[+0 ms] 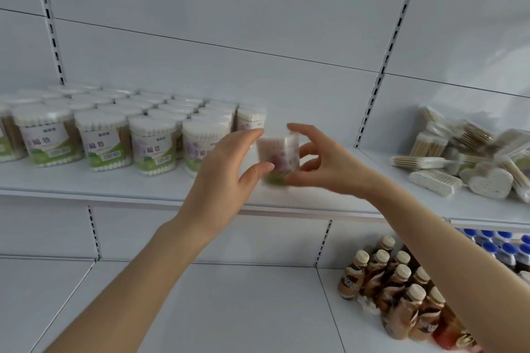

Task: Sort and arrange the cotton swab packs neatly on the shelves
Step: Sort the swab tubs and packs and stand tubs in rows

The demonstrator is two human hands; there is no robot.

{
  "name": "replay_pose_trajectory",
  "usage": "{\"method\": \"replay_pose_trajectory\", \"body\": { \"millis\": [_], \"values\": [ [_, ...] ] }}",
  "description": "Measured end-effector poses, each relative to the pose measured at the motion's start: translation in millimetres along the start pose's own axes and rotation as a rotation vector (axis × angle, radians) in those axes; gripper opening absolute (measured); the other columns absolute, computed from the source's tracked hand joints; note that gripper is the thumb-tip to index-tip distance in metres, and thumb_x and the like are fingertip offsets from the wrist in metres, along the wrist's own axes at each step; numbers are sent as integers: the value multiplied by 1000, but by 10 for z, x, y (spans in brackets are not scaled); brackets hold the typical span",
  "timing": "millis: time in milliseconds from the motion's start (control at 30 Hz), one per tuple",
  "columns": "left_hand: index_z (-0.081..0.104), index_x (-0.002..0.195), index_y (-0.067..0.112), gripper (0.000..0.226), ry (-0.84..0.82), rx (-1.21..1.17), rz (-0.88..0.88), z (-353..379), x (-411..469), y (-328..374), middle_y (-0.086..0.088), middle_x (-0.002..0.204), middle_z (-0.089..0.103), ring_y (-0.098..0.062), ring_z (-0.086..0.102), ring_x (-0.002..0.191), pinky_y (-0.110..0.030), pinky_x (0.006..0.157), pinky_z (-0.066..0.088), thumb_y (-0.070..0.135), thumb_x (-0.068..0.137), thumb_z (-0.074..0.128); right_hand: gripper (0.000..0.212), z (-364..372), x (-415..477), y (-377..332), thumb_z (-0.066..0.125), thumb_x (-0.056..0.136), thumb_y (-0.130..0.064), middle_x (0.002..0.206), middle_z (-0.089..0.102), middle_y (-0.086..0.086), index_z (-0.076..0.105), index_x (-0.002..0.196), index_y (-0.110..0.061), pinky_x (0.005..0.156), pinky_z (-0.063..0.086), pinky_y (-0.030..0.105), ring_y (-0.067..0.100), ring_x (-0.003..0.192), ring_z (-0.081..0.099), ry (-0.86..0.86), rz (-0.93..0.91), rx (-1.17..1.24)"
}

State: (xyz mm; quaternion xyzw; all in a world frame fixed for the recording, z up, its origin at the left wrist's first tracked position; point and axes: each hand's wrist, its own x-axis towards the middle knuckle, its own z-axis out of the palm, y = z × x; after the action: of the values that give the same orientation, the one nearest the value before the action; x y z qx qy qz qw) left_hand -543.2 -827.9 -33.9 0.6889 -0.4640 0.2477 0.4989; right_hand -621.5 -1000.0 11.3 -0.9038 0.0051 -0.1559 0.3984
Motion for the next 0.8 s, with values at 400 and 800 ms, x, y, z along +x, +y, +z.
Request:
{"method": "replay_pose_trajectory", "body": {
  "millis": [400,800],
  "values": [
    [67,65,17,36,-40,356,51,122,-336,-156,8,65,63,-14,55,60,-22,47,38,34,86,43,87,296,828,132,77,74,-17,96,54,2,22,142,-16,80,47,26,16,91,55,137,85,-48],
    [64,63,21,33,-54,369,22,114,-331,-160,12,63,58,-10,51,59,-13,49,27,36,85,43,90,467,1063,249,76,76,-21,126,51,14,17,144,-12,80,38,25,22,106,51,147,103,-101]
  ]
}}
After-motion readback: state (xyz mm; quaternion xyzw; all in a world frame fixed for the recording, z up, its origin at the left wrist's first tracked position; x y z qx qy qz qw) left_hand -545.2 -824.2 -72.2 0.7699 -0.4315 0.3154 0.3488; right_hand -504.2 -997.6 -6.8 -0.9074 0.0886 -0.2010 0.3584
